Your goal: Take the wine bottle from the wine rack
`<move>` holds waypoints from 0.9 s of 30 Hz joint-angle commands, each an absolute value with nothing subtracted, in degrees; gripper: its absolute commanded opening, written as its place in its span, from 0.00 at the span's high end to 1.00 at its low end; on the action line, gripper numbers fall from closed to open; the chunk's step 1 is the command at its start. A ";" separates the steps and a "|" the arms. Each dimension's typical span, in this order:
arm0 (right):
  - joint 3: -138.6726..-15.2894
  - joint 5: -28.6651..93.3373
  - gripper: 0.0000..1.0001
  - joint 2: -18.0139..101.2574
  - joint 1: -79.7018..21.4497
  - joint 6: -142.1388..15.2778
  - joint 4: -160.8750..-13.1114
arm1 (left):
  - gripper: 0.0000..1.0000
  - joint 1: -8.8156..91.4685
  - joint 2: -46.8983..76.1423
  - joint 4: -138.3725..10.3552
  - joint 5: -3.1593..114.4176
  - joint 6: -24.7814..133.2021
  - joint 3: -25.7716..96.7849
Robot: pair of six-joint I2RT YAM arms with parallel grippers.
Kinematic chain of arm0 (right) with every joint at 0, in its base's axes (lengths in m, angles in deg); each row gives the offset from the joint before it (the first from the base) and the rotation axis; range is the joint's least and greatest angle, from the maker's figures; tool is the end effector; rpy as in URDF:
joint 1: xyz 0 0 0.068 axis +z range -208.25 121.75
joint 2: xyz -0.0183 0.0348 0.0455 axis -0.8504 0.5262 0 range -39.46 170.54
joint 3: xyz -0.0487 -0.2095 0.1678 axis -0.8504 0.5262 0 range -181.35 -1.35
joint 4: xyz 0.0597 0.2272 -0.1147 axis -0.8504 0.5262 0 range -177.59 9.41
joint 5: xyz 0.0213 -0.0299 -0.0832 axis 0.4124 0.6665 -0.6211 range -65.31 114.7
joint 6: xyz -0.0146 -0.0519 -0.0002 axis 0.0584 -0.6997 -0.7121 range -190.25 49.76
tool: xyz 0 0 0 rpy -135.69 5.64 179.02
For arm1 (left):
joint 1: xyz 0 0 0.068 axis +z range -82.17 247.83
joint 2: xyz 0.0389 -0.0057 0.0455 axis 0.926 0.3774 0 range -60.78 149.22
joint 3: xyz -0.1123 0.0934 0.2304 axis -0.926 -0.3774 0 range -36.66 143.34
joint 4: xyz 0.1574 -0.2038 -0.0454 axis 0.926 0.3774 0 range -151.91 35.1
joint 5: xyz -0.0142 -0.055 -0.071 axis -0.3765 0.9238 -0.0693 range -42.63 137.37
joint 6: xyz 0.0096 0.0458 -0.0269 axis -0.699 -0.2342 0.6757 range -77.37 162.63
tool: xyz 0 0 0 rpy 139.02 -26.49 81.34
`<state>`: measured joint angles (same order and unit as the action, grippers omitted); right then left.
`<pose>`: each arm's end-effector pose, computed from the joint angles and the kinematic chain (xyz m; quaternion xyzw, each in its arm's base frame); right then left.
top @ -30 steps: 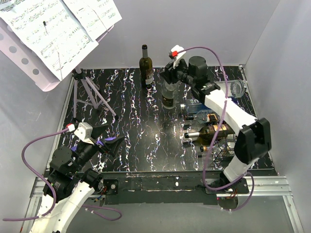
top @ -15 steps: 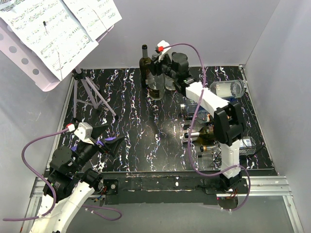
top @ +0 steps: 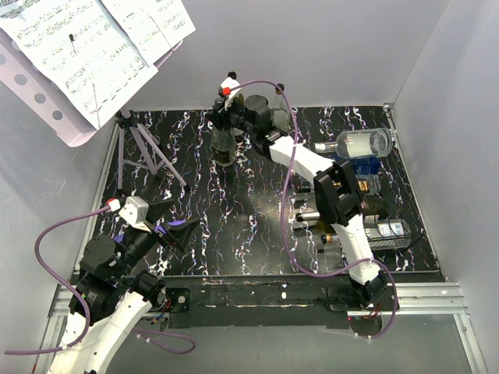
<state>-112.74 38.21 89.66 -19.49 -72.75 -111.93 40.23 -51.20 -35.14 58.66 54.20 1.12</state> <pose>0.4206 0.3484 0.3134 -0.3150 0.5872 0.3051 0.6804 0.0465 -0.0322 0.3288 0.1666 0.6782 -0.3035 0.6482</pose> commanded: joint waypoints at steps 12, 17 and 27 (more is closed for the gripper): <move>-119.04 34.36 0.48 88.16 -17.91 -74.73 -127.13 | 0.02 40.05 -51.12 -35.19 57.83 53.53 2.19; -116.49 34.63 0.40 84.91 -17.91 -76.13 -127.40 | 0.02 40.05 -51.20 -35.19 58.18 53.44 2.19; -99.02 41.30 0.36 66.30 -18.00 -79.90 -130.84 | 0.02 40.05 -51.12 -34.92 57.56 53.44 2.27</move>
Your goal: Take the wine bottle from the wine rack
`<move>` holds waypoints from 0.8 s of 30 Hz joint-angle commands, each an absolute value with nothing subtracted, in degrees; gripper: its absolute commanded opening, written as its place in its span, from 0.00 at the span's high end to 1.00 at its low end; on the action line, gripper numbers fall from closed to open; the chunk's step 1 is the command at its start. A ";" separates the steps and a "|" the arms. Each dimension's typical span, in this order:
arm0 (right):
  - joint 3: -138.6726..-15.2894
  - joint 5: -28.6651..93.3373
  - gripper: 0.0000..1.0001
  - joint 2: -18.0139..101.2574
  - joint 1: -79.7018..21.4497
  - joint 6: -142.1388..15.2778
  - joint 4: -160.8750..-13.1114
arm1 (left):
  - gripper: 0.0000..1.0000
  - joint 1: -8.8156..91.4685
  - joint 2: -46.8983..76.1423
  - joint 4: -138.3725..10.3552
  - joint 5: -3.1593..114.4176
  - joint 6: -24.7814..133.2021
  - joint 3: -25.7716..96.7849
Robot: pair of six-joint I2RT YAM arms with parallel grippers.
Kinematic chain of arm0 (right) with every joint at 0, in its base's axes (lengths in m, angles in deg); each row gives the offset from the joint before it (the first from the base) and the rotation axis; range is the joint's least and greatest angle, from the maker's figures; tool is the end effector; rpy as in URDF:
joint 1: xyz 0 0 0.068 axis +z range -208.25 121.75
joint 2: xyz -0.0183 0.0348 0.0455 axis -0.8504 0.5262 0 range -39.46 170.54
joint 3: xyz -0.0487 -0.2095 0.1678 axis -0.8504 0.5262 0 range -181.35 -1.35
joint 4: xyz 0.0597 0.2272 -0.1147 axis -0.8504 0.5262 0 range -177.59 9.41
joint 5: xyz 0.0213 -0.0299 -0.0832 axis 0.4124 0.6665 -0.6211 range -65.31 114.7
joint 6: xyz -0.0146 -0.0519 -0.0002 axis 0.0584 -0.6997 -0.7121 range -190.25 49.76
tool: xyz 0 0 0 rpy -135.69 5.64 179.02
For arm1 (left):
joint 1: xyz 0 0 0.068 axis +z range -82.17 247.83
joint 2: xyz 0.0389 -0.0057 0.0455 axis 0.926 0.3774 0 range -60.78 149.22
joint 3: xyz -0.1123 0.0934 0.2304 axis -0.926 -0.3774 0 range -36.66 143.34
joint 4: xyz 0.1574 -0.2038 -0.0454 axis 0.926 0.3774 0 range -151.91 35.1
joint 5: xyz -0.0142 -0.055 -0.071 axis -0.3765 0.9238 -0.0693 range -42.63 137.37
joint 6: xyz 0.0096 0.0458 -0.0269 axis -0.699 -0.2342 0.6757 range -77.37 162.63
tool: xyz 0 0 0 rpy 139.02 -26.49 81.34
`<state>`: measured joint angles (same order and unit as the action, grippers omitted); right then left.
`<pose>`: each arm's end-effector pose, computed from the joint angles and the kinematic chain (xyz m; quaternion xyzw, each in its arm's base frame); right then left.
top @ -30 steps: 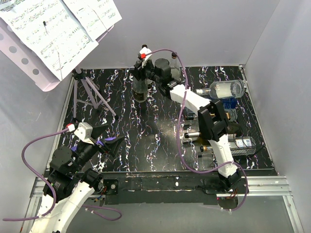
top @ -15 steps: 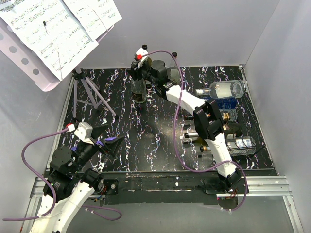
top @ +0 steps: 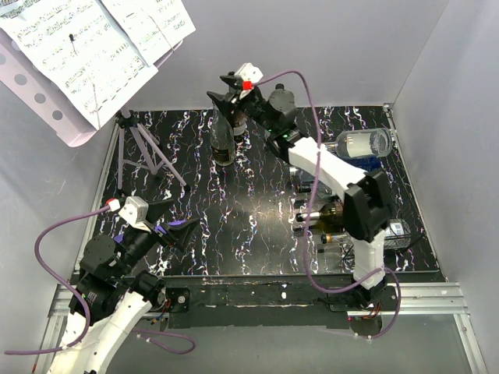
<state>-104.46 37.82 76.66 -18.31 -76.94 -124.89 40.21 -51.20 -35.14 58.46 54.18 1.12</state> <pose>0.3686 0.3191 0.3986 -0.3015 0.4569 0.2982 0.7819 0.0466 -0.0321 0.3288 0.1656 0.6784 -0.3024 0.6487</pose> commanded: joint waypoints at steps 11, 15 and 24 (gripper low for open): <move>-84.84 46.91 0.33 42.73 -24.84 -118.20 -92.56 | 0.02 40.05 -51.64 -35.10 57.65 53.62 2.27; -86.08 54.21 0.32 39.83 -32.39 -127.52 -73.05 | 0.02 40.05 -51.29 -35.19 58.18 53.53 2.27; -89.50 50.35 0.33 44.21 -42.51 -146.70 -42.87 | 0.02 40.05 -51.56 -35.89 58.97 53.53 2.01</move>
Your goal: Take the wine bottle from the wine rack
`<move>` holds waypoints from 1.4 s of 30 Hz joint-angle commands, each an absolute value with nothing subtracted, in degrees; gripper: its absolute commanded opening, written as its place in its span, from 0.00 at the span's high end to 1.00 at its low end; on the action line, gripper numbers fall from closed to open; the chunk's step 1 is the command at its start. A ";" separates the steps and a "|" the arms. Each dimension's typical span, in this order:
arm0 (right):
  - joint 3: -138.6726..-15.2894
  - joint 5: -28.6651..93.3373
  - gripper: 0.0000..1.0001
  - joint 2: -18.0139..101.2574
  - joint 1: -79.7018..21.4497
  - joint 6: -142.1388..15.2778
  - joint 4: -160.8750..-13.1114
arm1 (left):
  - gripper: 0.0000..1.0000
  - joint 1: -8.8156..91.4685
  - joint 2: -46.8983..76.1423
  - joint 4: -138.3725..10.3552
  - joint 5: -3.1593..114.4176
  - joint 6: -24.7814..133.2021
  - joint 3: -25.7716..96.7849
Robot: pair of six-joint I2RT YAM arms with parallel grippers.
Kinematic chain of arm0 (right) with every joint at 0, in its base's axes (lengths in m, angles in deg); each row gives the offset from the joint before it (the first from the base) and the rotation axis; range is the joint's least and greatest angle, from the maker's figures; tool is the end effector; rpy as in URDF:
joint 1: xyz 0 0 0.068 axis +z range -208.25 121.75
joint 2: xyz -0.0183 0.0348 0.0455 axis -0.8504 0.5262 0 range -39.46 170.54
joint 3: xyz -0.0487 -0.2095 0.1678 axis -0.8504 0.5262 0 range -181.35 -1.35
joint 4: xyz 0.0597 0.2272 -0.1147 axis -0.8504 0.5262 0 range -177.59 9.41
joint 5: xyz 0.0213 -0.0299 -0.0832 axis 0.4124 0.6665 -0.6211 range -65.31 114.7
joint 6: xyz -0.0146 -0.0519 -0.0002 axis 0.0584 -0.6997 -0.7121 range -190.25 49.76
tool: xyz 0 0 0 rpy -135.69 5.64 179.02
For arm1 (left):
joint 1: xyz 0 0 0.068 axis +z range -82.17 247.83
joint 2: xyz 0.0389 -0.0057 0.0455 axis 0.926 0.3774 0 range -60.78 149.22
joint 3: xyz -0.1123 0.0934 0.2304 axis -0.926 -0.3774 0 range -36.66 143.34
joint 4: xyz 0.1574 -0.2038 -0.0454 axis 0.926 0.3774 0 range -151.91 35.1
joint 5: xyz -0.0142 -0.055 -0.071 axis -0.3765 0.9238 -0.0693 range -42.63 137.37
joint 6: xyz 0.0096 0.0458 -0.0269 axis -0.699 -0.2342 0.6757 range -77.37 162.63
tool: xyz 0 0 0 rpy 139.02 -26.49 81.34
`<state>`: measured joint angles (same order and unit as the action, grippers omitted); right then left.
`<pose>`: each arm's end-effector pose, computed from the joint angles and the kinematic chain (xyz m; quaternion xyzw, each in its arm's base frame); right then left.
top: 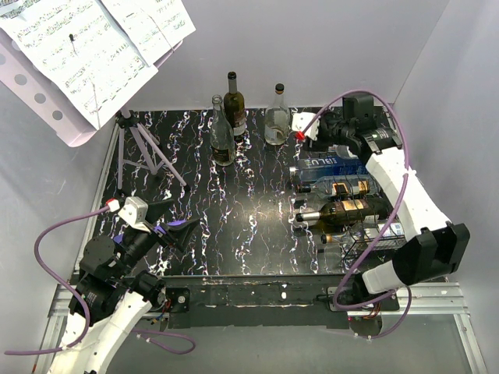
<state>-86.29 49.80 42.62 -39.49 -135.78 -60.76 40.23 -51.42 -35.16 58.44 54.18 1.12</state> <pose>0.3005 0.1180 0.4040 -0.6370 0.5274 -0.0439 0.5605 0.0459 -0.0317 0.3289 0.1653 0.6770 -0.3025 0.6502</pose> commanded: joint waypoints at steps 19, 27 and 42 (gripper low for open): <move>-87.74 45.53 0.32 53.26 -48.14 -154.79 -48.04 | 0.02 40.05 -51.56 -35.71 58.70 53.44 2.01; -88.36 45.88 0.36 57.66 -50.60 -155.59 -48.82 | 0.02 40.05 -52.26 -35.63 58.35 53.44 1.83; -86.95 43.94 0.38 62.76 -51.22 -158.14 -56.83 | 0.02 40.05 -51.47 -35.80 58.70 53.53 1.83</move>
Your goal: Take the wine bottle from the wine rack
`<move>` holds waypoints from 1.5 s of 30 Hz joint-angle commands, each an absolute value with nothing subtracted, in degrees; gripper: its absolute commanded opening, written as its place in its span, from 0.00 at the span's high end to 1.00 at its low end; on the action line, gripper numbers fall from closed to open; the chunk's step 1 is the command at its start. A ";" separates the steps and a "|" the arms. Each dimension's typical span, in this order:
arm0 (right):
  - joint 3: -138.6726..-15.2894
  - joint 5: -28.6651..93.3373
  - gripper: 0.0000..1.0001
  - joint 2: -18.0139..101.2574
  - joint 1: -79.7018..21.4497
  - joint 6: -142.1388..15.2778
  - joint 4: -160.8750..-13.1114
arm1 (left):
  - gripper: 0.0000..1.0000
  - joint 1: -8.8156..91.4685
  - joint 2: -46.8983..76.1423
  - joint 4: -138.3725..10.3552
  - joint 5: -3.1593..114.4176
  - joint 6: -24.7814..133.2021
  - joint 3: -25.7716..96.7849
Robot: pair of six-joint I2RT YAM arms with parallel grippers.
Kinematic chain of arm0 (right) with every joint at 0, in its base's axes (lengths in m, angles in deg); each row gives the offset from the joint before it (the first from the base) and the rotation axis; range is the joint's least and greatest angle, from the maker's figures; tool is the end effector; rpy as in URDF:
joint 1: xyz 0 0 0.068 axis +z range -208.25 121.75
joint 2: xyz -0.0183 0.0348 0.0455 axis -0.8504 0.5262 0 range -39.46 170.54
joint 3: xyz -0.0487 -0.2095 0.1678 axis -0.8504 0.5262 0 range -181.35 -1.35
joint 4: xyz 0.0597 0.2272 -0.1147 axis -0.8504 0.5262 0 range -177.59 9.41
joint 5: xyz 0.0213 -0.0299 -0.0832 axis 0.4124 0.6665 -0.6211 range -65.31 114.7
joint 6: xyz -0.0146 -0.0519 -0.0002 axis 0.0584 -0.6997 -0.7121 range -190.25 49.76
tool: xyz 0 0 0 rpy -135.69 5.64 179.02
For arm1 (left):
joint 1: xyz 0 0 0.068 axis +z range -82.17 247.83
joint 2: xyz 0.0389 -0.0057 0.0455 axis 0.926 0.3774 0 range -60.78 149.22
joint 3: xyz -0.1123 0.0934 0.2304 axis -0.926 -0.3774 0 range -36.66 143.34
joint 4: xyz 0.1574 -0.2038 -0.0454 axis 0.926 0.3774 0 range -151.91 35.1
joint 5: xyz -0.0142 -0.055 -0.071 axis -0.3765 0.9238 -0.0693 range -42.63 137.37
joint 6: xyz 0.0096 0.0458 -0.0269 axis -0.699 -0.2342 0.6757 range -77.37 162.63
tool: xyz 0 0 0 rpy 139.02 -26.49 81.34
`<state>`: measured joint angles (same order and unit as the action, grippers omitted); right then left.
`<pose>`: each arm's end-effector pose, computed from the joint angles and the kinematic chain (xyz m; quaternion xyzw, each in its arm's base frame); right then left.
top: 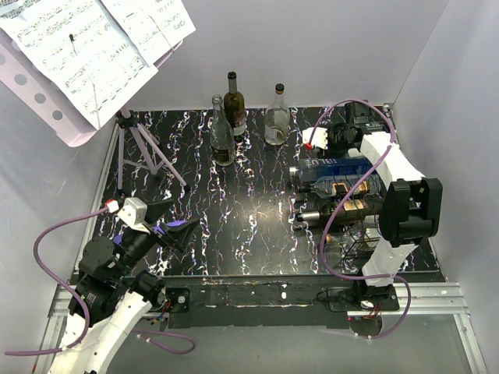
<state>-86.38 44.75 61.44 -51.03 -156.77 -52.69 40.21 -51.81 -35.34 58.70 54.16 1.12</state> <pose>0.3854 0.0611 0.2802 -0.7169 0.5915 -0.0847 0.3592 0.0444 -0.0311 0.3295 0.1670 0.6730 -0.3048 0.6529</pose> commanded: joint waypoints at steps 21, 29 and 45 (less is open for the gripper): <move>-83.70 42.89 0.90 61.09 -51.13 -159.28 -60.16 | 0.02 40.05 -50.85 -35.89 58.70 53.44 1.83; -82.21 41.75 0.99 55.56 -50.52 -152.70 -62.18 | 0.02 40.05 -50.77 -35.89 58.79 53.44 1.75; -71.75 37.88 0.99 41.76 -50.34 -135.29 -82.75 | 0.02 40.05 -50.15 -35.80 58.79 53.35 1.83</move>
